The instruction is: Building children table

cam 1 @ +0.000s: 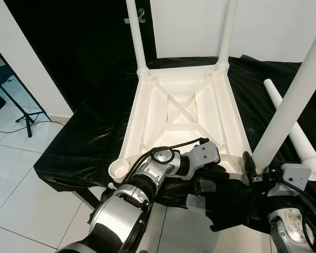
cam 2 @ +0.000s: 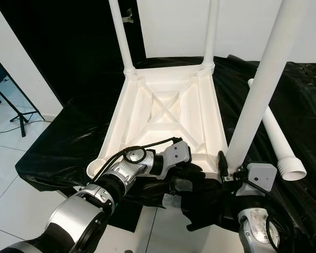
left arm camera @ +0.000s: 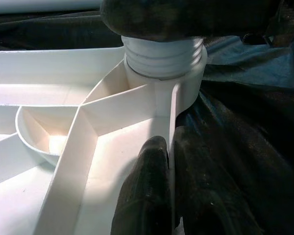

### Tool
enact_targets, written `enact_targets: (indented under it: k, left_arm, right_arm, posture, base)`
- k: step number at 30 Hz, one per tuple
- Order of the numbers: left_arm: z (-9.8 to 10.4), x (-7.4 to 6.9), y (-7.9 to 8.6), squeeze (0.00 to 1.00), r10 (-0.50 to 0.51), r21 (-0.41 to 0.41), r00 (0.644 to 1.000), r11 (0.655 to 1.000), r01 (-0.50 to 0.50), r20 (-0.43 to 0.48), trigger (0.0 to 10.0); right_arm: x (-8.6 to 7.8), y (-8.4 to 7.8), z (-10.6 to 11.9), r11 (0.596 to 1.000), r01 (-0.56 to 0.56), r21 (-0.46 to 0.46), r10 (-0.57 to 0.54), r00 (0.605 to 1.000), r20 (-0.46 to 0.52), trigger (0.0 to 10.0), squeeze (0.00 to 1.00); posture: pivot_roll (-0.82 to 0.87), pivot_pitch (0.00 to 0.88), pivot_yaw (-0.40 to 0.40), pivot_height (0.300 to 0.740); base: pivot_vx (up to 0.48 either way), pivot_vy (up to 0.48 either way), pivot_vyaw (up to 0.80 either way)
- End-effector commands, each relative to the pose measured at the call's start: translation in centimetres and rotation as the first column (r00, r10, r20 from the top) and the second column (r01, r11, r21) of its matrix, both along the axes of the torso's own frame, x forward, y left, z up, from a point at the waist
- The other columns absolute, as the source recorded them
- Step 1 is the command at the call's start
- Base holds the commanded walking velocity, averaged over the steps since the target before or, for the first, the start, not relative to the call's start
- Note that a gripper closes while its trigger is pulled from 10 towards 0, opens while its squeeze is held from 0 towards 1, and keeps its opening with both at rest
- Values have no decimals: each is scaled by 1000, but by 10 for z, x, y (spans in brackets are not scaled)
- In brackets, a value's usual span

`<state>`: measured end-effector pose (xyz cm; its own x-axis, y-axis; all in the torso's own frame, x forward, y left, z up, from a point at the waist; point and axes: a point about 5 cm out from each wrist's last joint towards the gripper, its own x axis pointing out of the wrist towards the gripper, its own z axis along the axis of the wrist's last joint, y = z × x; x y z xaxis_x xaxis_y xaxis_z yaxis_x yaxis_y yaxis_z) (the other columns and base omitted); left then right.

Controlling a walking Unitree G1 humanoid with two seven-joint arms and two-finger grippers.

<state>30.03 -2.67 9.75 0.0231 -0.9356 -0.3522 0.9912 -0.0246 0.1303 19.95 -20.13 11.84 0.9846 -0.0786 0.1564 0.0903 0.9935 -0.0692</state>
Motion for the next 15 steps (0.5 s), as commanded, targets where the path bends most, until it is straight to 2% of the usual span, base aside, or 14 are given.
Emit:
enact_targets:
  k: [1,2,3,4,6,9,10,15]
  left_arm:
    - [-38,-6,15,0,203,105,977,975,-195,-65,10000]
    - [-38,-6,15,0,203,105,977,975,-195,-65,10000]
    - [-38,-7,14,0,202,105,977,975,-194,-65,10000]
    - [-38,-7,14,0,201,104,977,975,-194,-65,10000]
    - [-38,-7,14,0,201,104,977,976,-194,-66,10000]
    - [-38,-7,14,0,201,103,977,976,-193,-66,10000]
    - [-38,-7,14,0,202,103,977,976,-194,-67,10000]
    - [-38,-7,13,0,202,102,977,975,-195,-69,10000]
  right_arm:
    - [0,-9,-8,998,66,-7,-66,997,-45,8667,0]
    - [0,-9,-8,998,66,-7,-66,997,-45,8667,0]
    - [1,-8,-7,999,44,-9,-45,998,-44,10000,792]
    - [1,-6,-7,999,36,-11,-37,999,-40,10000,1000]
    - [3,-5,-4,998,-40,-40,39,998,-41,10000,1000]
    - [4,-5,-3,995,-71,-65,68,997,-46,10000,1000]
    - [4,-5,-2,988,-120,-98,115,992,-58,10000,0]
    - [2,-7,1,961,-229,-153,218,972,-83,10000,0]
  posture:
    - [7,0,82,740]
    - [7,0,82,740]
    - [5,0,81,740]
    - [5,0,81,740]
    - [3,0,80,740]
    - [3,0,79,740]
    - [3,0,78,740]
    - [1,0,77,740]
  base:
    - [0,0,0]
    - [0,0,0]
    - [0,0,0]
    - [0,0,0]
    - [0,0,0]
    - [0,0,0]
    - [0,0,0]
    - [0,0,0]
